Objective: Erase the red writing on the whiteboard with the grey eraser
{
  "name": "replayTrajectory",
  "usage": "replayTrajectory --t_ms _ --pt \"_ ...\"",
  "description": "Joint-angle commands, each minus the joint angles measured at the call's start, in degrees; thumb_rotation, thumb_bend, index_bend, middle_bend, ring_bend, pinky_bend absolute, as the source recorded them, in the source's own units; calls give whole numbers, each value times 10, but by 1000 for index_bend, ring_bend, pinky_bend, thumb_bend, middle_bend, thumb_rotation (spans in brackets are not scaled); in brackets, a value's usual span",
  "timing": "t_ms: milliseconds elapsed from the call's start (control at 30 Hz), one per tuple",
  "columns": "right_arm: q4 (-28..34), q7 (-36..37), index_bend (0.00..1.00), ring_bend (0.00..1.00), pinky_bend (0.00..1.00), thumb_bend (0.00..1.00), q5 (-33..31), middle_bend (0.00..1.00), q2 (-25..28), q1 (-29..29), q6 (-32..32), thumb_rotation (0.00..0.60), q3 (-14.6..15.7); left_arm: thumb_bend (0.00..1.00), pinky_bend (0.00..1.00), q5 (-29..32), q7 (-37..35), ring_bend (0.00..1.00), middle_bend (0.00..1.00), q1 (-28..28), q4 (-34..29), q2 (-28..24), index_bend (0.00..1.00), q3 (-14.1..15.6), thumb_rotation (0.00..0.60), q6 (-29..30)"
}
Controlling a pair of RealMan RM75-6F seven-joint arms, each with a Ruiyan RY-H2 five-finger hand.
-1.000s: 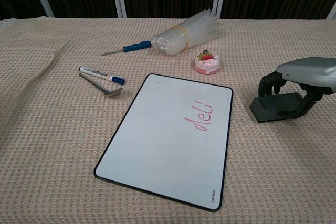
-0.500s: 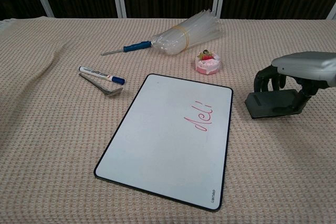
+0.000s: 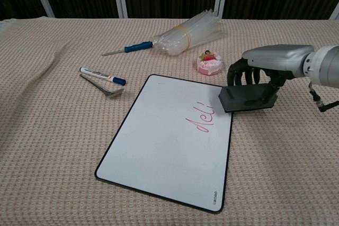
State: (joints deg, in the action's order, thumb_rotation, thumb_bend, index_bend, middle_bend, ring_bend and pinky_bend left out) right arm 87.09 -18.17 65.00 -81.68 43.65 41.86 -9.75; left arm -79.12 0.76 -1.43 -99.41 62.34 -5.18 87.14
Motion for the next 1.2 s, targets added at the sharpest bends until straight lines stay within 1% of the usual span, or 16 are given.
replayTrajectory --t_ms 33,167,400,600,700,800,1000,1200 --pt "-6 -35 441 470 386 440 -36 460 -26 26 -10 600 -8 432 0 1 -2 0 19 0 -1 -1 184 -1 600 -1" --pt "-14 -72 441 470 386 440 -70 460 -55 51 -7 600 -14 432 0 1 -4 0 19 -1 -2 -2 184 0 600 -3" --pt "-26 -141 441 470 386 438 -141 460 -102 94 20 600 -25 432 0 1 -7 0 19 -1 -4 -4 184 0 600 -5" --pt "-29 -175 442 469 386 438 -191 463 -119 119 39 600 -34 432 0 1 -11 0 19 -1 -5 -6 184 0 600 -6" --pt "-29 -186 442 472 387 438 -209 466 -123 126 44 600 -31 432 0 1 -12 0 19 -2 -5 -6 184 0 600 -6" --pt "-21 -186 442 479 389 438 -218 472 -122 126 46 600 -24 432 0 0 -12 0 19 -2 -5 -6 184 1 600 -6" --pt "-7 -189 443 481 390 438 -215 474 -119 126 49 600 -6 432 0 -2 -9 0 19 -1 -3 -4 184 1 600 -4" --pt "-5 -180 444 482 390 438 -210 473 -124 127 52 600 -1 433 0 -2 -8 0 19 -1 -3 -3 184 1 600 -2"
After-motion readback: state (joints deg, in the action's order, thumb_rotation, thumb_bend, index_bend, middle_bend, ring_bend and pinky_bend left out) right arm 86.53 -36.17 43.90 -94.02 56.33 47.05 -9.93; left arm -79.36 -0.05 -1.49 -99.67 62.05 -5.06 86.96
